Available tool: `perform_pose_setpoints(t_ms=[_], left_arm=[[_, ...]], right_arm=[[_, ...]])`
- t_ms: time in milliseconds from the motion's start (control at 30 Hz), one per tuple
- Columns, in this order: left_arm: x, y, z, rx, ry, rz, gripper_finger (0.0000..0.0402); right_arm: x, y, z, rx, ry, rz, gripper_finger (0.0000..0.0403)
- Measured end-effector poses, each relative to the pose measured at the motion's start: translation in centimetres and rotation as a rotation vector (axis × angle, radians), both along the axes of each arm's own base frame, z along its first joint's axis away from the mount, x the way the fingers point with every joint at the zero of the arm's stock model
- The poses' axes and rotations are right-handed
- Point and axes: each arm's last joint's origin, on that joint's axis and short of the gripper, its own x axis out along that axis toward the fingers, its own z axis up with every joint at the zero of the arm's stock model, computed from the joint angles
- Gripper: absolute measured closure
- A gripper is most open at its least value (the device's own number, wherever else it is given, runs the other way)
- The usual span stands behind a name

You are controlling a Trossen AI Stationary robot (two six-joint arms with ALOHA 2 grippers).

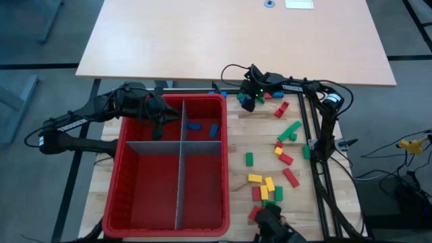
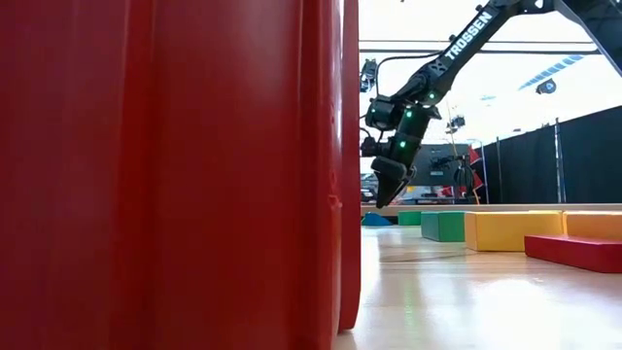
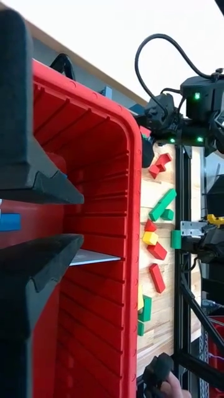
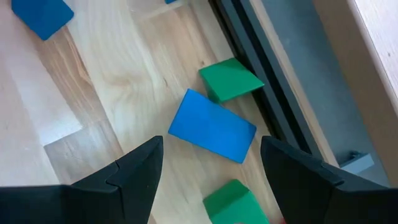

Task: Sort blocks

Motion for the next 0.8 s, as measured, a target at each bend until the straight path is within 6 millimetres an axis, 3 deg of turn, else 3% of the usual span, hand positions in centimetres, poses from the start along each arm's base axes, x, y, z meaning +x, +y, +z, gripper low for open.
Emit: perform_pose_setpoints(t_ms=[400, 800], left_arm=[[0.2, 0.1, -0.1, -0.005, 0.002, 0.003, 0.0325], [0.5, 0.2, -0.1, -0.012, -0.002, 0.007, 0.0330]], right_arm=[[0.5, -0.8, -1.8, -0.013, -0.001, 0.031, 0.0151], [0.8, -0.5, -3.6, 0.089, 0.002, 0.044, 0.0151]])
